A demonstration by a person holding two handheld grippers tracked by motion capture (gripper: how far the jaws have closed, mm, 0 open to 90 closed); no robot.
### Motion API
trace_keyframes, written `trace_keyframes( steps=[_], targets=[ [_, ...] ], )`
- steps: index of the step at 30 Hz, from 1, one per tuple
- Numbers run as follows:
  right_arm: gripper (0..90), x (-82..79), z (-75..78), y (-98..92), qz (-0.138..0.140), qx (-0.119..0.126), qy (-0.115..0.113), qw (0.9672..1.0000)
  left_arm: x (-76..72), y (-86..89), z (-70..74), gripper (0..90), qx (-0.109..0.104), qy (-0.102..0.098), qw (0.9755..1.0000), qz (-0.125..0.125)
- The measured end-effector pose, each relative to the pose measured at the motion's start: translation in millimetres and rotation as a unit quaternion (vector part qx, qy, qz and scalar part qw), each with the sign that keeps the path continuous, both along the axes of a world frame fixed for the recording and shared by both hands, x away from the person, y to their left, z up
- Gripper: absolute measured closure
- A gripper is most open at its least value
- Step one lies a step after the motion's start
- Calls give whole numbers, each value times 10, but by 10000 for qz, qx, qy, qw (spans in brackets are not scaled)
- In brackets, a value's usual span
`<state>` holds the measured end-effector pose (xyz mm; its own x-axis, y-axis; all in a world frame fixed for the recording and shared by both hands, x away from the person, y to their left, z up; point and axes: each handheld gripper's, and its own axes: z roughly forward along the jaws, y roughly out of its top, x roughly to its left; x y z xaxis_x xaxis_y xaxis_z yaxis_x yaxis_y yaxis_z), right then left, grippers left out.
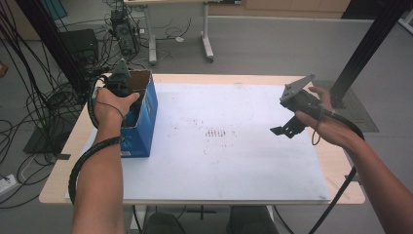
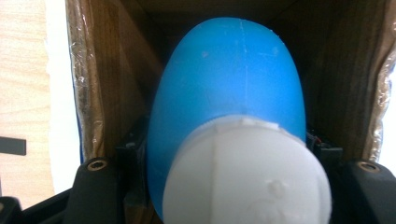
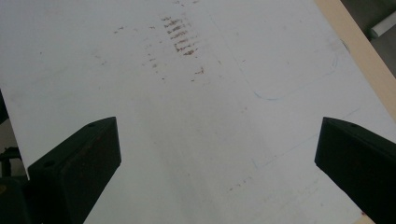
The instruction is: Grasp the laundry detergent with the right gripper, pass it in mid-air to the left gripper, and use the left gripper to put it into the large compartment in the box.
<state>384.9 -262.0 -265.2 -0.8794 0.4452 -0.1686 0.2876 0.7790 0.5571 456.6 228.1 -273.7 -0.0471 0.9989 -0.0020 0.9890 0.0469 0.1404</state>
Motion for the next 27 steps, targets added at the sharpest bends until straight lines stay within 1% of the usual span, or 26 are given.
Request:
trace_keyframes(
  steps=[7, 18, 23, 27],
  targets=[
    [3, -7, 0, -12, -19, 16, -3, 10000, 13, -16, -2, 358, 40, 18, 10000, -28],
    [3, -11, 0, 8, -7, 28, -21, 10000, 14, -7, -8, 347, 6, 3, 10000, -64],
    [3, -14, 3, 30, 15, 36, -27, 10000, 18, 6, 26, 327, -71, -79, 9999, -76],
    [3, -16, 4, 46, 41, 24, -39, 10000, 9, 16, 92, 298, -59, -129, 9998, -109]
  ],
)
